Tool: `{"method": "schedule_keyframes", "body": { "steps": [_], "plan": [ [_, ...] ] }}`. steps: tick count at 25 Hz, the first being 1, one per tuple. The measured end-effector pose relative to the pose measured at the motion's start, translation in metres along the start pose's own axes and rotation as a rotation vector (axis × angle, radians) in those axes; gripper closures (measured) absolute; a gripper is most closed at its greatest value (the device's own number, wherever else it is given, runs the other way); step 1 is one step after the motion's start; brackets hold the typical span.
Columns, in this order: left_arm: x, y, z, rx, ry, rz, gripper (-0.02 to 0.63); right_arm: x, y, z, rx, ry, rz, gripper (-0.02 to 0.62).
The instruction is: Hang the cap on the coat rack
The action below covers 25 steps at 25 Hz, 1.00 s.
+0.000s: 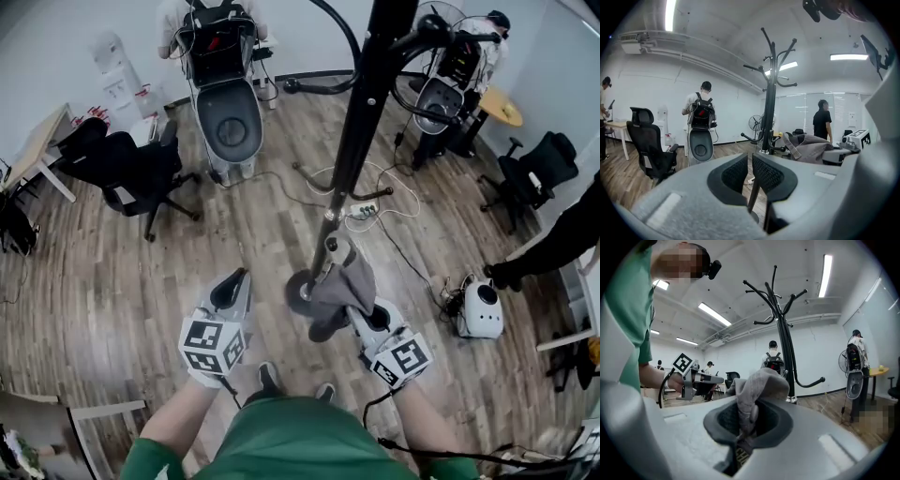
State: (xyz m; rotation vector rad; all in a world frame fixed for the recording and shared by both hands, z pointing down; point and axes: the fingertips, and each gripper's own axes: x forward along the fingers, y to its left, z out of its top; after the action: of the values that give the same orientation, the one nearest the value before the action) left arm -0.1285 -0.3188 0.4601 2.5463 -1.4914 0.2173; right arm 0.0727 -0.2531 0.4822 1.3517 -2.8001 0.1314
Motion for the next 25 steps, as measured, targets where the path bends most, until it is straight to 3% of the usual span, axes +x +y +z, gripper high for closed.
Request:
{"method": "schedule_keyframes", "body": {
  "steps": [11,25],
  "plan": [
    [0.020,0.035,-0.005,0.009,0.038,-0.046,0.566,0.038,-0.016,-0.057,0.046,0.065,-0.118,0.569],
    [0.008,0.053,-0.011,0.018,0.062,-0.037,0.566,0.068,-0.049,-0.094,-0.024,0.112,-0.240,0.566]
  ]
}}
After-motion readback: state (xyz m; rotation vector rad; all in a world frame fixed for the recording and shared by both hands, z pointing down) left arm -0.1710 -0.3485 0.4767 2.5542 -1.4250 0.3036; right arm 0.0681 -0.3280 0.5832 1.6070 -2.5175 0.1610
